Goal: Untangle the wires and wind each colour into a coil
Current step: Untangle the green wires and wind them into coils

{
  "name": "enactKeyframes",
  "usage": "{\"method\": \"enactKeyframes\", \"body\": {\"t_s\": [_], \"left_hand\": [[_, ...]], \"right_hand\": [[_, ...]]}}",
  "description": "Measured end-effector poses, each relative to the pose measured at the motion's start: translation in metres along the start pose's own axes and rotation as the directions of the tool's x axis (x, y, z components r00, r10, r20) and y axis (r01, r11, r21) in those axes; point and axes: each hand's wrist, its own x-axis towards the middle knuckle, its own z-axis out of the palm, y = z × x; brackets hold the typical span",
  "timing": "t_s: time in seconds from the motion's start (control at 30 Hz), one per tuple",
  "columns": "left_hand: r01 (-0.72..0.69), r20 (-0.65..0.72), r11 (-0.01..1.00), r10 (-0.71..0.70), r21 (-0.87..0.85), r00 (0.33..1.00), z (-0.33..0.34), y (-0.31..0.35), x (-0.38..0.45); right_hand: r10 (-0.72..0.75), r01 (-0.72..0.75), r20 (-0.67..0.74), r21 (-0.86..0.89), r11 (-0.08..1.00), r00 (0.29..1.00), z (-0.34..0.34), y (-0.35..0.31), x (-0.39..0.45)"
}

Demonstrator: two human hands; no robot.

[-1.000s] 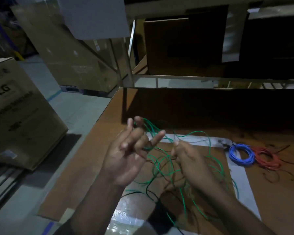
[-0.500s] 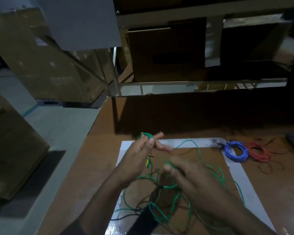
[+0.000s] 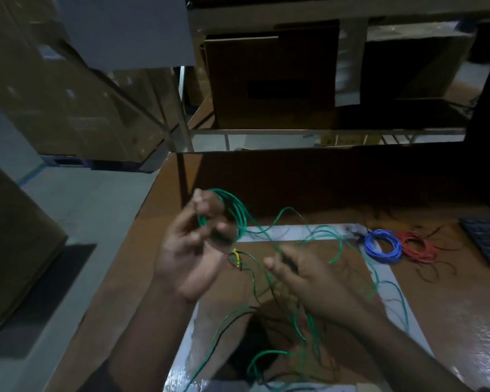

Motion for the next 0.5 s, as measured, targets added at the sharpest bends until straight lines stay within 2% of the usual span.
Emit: {"method": "enactKeyframes", "body": {"t_s": [0.07, 0.13, 0.23, 0.3, 0.33, 0.37, 0.4, 0.43, 0.47, 0.5], "left_hand": [[-0.123, -0.029, 0.992, 0.124, 0.023, 0.992, 0.001, 0.007, 0.005], [-0.210, -0.054, 0.967, 0.220, 0.144, 0.974, 0.004, 0.006, 0.011], [-0.269, -0.096, 0.922, 0.305, 0.280, 0.947, -0.001, -0.001, 0.019], [-0.276, -0.104, 0.860, 0.350, 0.429, 0.931, -0.009, -0.006, 0.023], [-0.250, -0.097, 0.767, 0.375, 0.591, 0.922, -0.013, -0.009, 0.025], [-0.186, -0.077, 0.597, 0.388, 0.781, 0.919, -0.018, -0.014, 0.026], [-0.098, -0.048, 0.362, 0.373, 0.927, 0.927, -0.022, -0.020, 0.026], [-0.023, -0.014, 0.104, 0.338, 0.994, 0.941, -0.027, -0.027, 0.025], [0.015, 0.022, -0.124, 0.297, 0.992, 0.955, -0.032, -0.033, 0.024], [0.041, 0.037, -0.267, 0.279, 0.963, 0.960, -0.035, -0.036, 0.022]], "right_hand": [[0.041, -0.028, 0.124, -0.107, 0.994, 0.991, 0.007, 0.008, -0.011], [0.045, -0.018, 0.148, -0.178, 0.984, 0.988, 0.007, 0.010, -0.016], [0.023, 0.016, 0.162, -0.238, 0.971, 0.986, 0.000, -0.001, -0.016], [0.026, 0.043, 0.242, -0.273, 0.961, 0.970, -0.003, -0.009, -0.016], [0.036, 0.049, 0.277, -0.293, 0.955, 0.960, -0.004, -0.013, -0.018], [0.037, 0.051, 0.279, -0.300, 0.952, 0.960, -0.004, -0.015, -0.018], [0.024, 0.055, 0.255, -0.297, 0.953, 0.967, -0.005, -0.018, -0.018], [0.002, 0.056, 0.200, -0.281, 0.958, 0.980, -0.005, -0.018, -0.016], [-0.016, 0.047, 0.121, -0.262, 0.964, 0.993, -0.006, -0.017, -0.014], [-0.019, 0.025, 0.030, -0.254, 0.967, 0.999, -0.007, -0.015, -0.012]]}}
